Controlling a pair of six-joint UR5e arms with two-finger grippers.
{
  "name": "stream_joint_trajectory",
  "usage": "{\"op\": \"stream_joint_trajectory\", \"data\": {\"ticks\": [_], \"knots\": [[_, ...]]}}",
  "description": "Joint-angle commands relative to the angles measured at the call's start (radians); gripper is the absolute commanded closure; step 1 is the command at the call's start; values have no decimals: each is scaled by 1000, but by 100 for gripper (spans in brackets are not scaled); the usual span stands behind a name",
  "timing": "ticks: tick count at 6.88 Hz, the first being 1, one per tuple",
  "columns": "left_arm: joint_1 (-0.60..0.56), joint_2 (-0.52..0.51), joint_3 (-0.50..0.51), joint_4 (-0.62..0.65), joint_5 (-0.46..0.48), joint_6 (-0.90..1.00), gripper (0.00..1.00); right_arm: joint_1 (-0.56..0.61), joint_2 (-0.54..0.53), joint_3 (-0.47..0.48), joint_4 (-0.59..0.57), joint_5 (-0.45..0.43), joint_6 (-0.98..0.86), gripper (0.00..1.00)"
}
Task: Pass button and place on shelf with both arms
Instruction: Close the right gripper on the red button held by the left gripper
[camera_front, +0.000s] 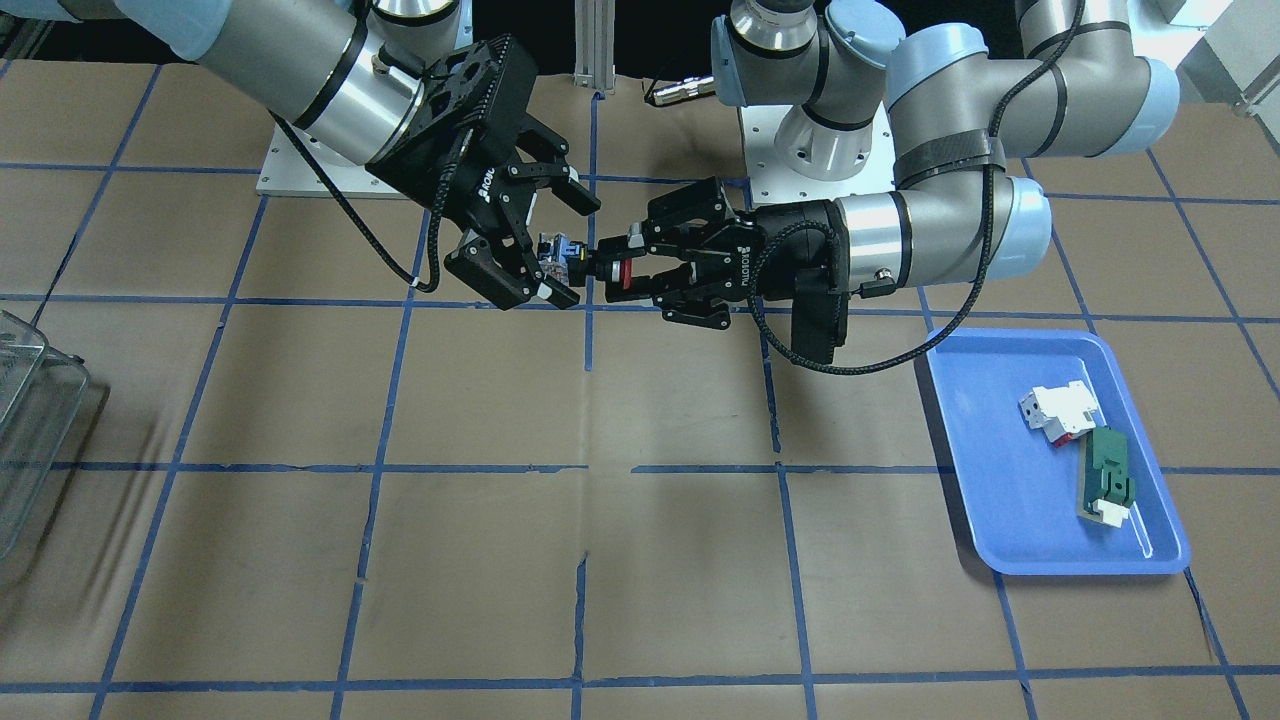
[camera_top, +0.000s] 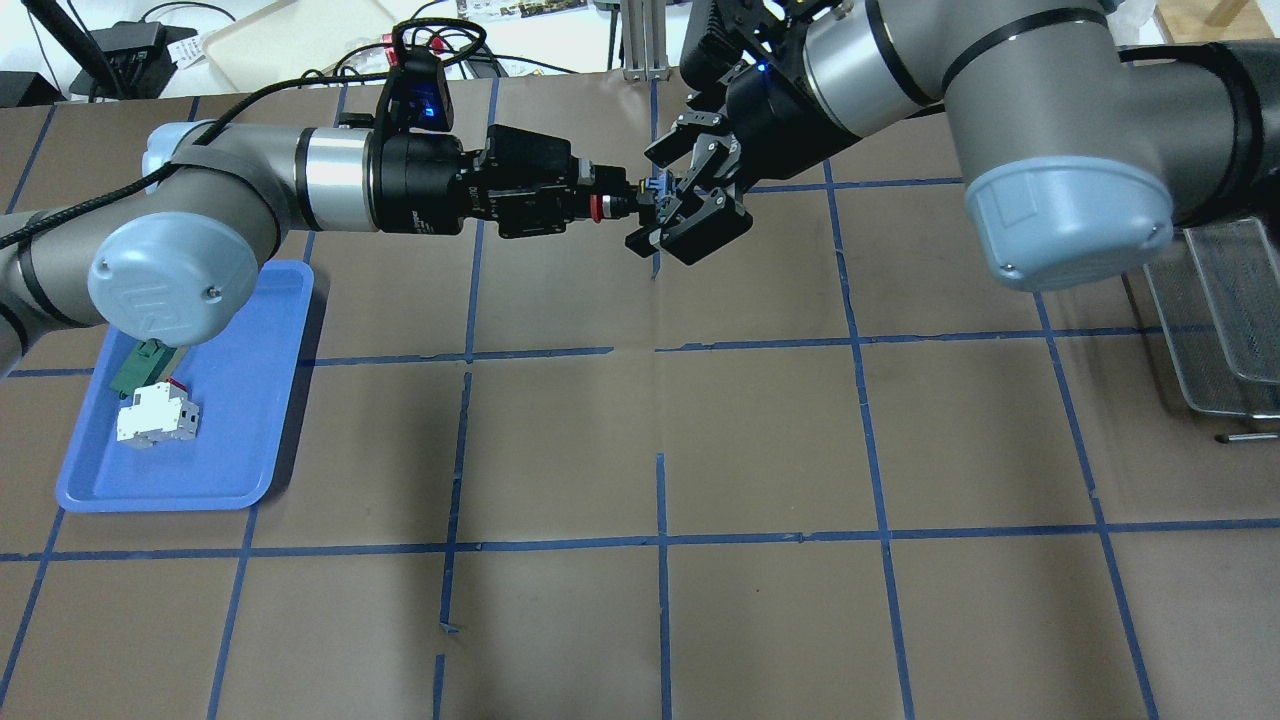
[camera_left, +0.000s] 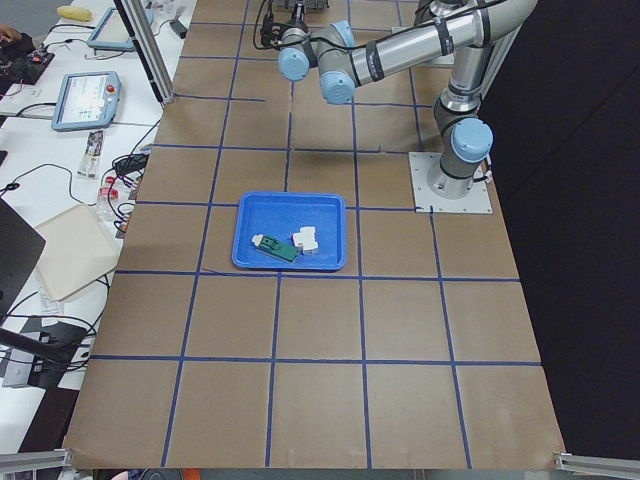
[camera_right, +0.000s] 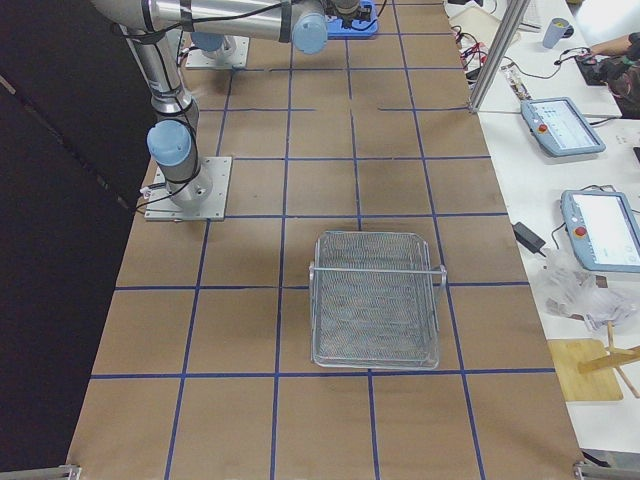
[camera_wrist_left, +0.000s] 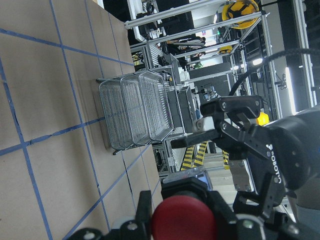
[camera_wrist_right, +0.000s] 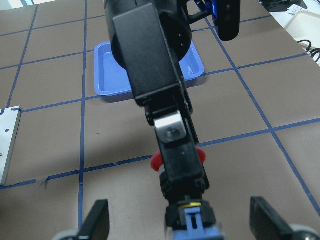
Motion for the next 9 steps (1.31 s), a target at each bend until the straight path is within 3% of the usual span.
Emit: {"op": "stream_joint_trajectory", "data": {"ticks": [1,4,5,8,9], "knots": [[0,0,-1,1,0,0,100,11,19,4,-12,-40,18,61],[0,0,-1,2,0,-1,100,9,20,-7,-15,-42,12,94],[0,0,-1,4,9,-1,1,9,14,-7,-34,-51,11,95],[5,6,13,10,23,3,0,3,17,-7,-32,-57,10,100],[2,21,26,2,137,-112,0,-24,22,-1,-28,-63,-7,100]]}}
